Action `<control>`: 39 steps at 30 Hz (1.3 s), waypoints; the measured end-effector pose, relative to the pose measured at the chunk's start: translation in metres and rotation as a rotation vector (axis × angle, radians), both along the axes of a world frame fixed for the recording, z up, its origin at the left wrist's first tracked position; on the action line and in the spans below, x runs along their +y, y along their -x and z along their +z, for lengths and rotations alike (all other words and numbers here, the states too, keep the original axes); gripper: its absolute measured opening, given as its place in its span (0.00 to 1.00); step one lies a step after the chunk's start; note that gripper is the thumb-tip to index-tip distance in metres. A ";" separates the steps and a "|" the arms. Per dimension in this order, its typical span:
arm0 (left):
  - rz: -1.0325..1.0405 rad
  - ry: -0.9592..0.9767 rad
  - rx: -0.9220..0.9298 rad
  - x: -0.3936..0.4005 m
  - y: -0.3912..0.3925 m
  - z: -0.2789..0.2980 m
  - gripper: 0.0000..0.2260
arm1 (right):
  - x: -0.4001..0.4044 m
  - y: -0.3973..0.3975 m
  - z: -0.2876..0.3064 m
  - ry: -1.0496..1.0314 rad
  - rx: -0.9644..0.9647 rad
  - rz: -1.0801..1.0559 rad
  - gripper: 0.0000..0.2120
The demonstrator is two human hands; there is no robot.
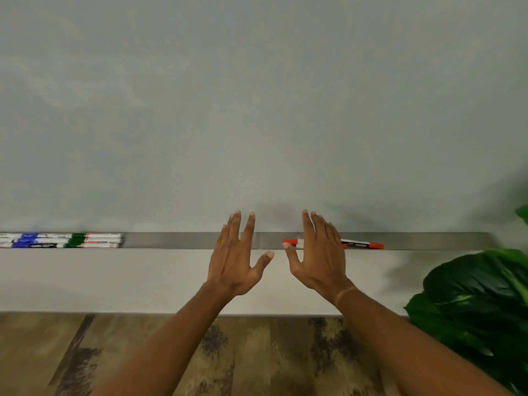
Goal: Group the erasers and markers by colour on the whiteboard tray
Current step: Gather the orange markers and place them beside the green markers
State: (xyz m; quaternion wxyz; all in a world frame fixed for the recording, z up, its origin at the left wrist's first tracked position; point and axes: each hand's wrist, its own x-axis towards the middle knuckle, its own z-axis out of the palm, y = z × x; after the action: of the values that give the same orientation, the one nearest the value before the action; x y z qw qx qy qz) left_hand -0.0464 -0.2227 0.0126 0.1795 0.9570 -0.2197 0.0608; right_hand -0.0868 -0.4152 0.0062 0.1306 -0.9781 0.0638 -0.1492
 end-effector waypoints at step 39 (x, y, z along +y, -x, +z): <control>0.280 1.336 0.910 -0.041 -0.037 -0.047 0.32 | 0.010 -0.090 -0.001 0.016 0.031 0.236 0.13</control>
State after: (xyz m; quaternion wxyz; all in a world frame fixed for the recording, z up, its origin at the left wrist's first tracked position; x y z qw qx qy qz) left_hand -0.0094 -0.2636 -0.0344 0.7740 0.5978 0.0789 -0.1935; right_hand 0.0034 -0.4050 0.0053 0.1386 -0.9819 -0.0508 -0.1183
